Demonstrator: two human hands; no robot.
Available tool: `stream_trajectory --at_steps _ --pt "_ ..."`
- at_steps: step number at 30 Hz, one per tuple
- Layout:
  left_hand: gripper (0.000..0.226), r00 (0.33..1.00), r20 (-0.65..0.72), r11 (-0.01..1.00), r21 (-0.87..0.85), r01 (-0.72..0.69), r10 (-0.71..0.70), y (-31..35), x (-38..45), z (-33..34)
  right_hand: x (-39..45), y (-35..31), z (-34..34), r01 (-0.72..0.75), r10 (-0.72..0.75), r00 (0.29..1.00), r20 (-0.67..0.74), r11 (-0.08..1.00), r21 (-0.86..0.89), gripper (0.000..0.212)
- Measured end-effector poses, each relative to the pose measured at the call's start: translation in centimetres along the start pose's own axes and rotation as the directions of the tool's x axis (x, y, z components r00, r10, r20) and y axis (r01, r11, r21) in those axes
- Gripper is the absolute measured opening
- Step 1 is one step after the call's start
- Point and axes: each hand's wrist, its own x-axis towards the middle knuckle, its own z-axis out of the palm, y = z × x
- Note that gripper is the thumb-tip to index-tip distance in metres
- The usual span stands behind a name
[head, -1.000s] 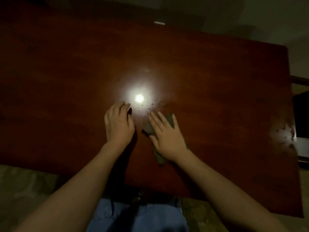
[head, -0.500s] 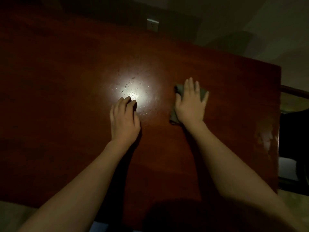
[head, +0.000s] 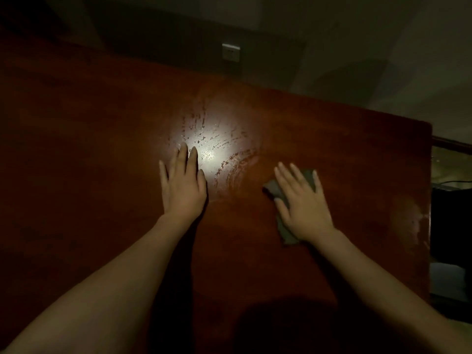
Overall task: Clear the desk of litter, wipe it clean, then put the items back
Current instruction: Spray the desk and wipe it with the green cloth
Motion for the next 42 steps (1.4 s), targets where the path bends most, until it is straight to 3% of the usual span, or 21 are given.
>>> stream_trajectory --at_steps 5,7,11,15,18,22,25,28,31,34,38,40,42 --pt "0.057 1.000 -0.013 0.998 0.065 -0.004 0.005 -0.2 -0.2 0.7 8.2 0.8 -2.5 -0.387 0.394 0.917 -0.062 0.917 0.101 0.060" --pt "0.057 1.000 -0.010 0.998 0.064 0.001 0.000 -0.2 -0.1 0.7 11.4 -0.8 -3.1 -0.408 0.415 0.909 -0.047 0.906 0.118 0.062" --pt "0.058 1.000 -0.013 0.999 0.054 0.005 -0.004 -0.4 -0.1 0.8 13.5 -5.3 -3.2 -0.156 0.159 0.987 -0.037 0.986 0.063 0.062" --pt "0.060 1.000 -0.008 0.999 0.050 0.000 0.001 -0.4 0.0 0.7 8.7 -6.6 -1.6 0.126 -0.126 0.992 0.003 0.992 0.022 0.062" --pt "0.060 1.000 0.003 0.999 0.045 0.006 -0.006 -0.4 -0.1 0.6 5.7 -3.6 -0.7 0.168 -0.168 0.985 0.038 0.986 0.008 0.063" --pt "0.059 1.000 -0.002 0.998 0.060 0.007 -0.007 -0.4 0.1 0.6 6.9 1.7 -2.4 -0.113 0.113 0.994 0.010 0.993 0.042 0.063" --pt "0.057 1.000 -0.018 0.997 0.079 0.008 -0.006 -0.5 0.3 0.8 11.4 3.3 -3.9 -0.362 0.367 0.929 -0.045 0.928 0.084 0.060" --pt "0.057 1.000 -0.022 0.994 0.109 -0.003 0.005 -0.5 0.4 0.7 17.1 1.8 -5.1 -0.486 0.498 0.866 -0.046 0.859 0.164 0.061" --pt "0.056 1.000 -0.021 0.993 0.118 -0.010 0.013 -0.5 0.4 0.7 19.8 -1.9 -5.3 -0.383 0.392 0.919 -0.047 0.915 0.127 0.062" --pt "0.056 1.000 -0.018 0.992 0.124 -0.008 0.010 -0.5 0.3 0.7 17.3 -5.8 -3.8 -0.117 0.120 0.992 -0.045 0.991 0.058 0.063" --pt "0.056 1.000 -0.012 0.993 0.122 -0.009 0.011 -0.4 0.4 0.8 9.3 -5.7 -1.9 0.183 -0.183 0.983 0.004 0.982 0.048 0.063" --pt "0.057 1.000 0.001 0.993 0.114 0.000 -0.001 -0.4 0.3 0.8 6.6 -2.2 -1.4 0.120 -0.121 0.992 0.020 0.992 0.047 0.063" --pt "0.058 1.000 0.008 0.994 0.110 0.010 -0.011 -0.4 0.3 0.8 6.0 1.9 -1.9 -0.121 0.126 0.991 -0.047 0.988 0.094 0.063"
